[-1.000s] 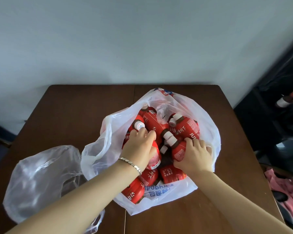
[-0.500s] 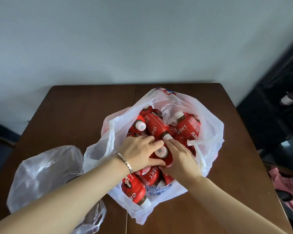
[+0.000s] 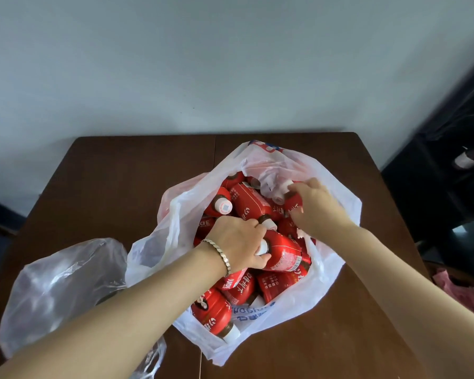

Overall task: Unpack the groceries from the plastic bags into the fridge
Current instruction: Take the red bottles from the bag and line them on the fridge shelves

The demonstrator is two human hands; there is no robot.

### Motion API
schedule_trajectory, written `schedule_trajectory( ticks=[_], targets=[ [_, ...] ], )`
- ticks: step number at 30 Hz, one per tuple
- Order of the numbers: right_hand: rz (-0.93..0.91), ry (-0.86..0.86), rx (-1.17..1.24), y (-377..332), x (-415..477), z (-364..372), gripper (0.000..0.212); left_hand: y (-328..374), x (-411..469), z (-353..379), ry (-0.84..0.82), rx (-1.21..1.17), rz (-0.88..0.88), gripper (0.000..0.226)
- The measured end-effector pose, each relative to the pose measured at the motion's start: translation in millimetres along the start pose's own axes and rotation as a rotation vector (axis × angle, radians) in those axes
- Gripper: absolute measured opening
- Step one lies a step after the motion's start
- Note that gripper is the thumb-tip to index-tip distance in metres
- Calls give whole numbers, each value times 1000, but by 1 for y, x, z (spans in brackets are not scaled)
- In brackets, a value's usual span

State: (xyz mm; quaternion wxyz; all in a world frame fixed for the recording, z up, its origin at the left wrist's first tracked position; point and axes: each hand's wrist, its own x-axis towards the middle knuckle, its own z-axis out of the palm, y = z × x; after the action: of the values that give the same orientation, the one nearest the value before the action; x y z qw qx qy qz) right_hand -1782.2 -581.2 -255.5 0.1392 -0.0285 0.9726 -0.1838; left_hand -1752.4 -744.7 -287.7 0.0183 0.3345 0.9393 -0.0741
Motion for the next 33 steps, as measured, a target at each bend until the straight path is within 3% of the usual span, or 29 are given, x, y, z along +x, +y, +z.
schedule_trajectory(
  ticks=[2,5,9,12,15,18,22,27,33],
  targets=[
    [124,36,-117,4,16,9,38,-3,1,-2,118,2,25,49],
    [211,13,-230,12,40,26,51,-7,0,9,179,-76,33,42],
    [261,81,-142,19,59,34,52,-3,-5,7,156,-101,12,39],
    [180,60,-115,16,57,40,54,-3,-10,7,141,-111,-25,42],
    [-25,71,-214,3,38,41,59,-3,-11,8,144,-94,-44,44],
    [-194,148,-220,3,15,33,44,-4,-9,9,101,-76,-59,45],
    [-155,140,-207,11,-7,4,30,2,-12,-3,30,-95,-126,47],
    [-114,297,-75,1,-46,-22,26,0,-20,-15,-179,-71,-158,44],
    [-47,441,-39,-25,-113,-57,21,0,-27,-81,-102,-50,-29,38]
  ],
)
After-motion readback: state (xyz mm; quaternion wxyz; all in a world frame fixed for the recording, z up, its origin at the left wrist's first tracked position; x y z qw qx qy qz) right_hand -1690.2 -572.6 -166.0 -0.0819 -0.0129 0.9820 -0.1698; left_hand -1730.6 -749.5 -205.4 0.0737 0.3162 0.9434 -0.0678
